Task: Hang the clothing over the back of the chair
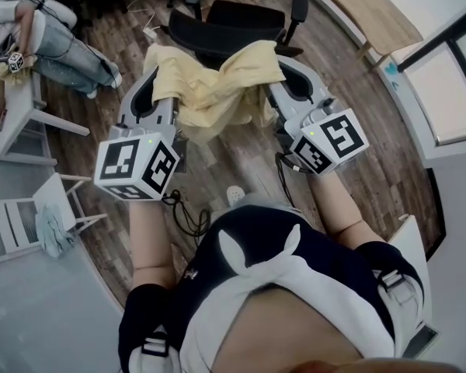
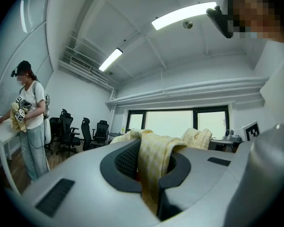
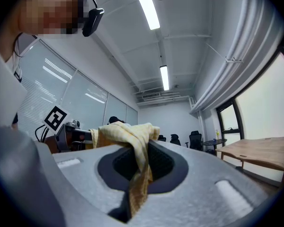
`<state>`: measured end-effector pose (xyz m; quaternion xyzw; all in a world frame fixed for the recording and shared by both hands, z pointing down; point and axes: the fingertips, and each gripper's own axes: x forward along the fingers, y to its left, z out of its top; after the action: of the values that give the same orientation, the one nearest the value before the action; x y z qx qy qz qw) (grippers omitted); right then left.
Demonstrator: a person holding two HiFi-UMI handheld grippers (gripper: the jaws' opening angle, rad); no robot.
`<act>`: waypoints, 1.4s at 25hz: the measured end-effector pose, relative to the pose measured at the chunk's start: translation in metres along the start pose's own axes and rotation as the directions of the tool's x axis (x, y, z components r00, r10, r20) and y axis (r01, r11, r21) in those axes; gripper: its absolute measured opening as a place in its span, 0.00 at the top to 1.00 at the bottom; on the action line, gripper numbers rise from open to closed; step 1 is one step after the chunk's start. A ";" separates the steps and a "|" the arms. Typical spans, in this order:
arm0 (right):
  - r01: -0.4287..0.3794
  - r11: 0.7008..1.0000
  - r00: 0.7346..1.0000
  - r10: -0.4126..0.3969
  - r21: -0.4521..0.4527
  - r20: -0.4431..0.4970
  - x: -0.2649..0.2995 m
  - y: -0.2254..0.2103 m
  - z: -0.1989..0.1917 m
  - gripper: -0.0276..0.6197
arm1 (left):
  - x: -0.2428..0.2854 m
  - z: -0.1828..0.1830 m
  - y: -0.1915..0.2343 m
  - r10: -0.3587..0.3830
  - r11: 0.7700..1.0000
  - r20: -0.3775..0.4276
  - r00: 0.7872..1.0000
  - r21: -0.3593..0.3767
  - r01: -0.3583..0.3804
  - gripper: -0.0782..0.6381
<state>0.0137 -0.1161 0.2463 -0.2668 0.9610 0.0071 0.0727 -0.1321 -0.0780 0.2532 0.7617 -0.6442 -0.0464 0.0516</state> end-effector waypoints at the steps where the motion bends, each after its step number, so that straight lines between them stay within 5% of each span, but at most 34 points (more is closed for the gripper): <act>1: -0.002 1.000 1.000 0.002 -0.004 0.003 0.003 -0.002 0.000 0.92 | 0.004 0.000 0.002 -0.005 1.000 -0.002 1.000 -0.004 0.005 0.86; 20: 0.072 0.996 0.994 -0.066 -0.058 0.087 0.037 -0.036 0.025 0.92 | 0.055 0.029 0.010 -0.125 0.992 0.012 0.992 -0.001 0.125 0.86; 35: 0.128 0.990 0.992 -0.126 -0.066 0.030 0.126 -0.096 0.011 0.92 | 0.154 0.030 0.068 -0.191 0.980 -0.030 0.981 -0.060 0.189 0.86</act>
<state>-0.0427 -0.2626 0.2200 -0.3295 0.9403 0.0383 0.0764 -0.1769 -0.2412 0.2327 0.8187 -0.5659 -0.0559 0.0799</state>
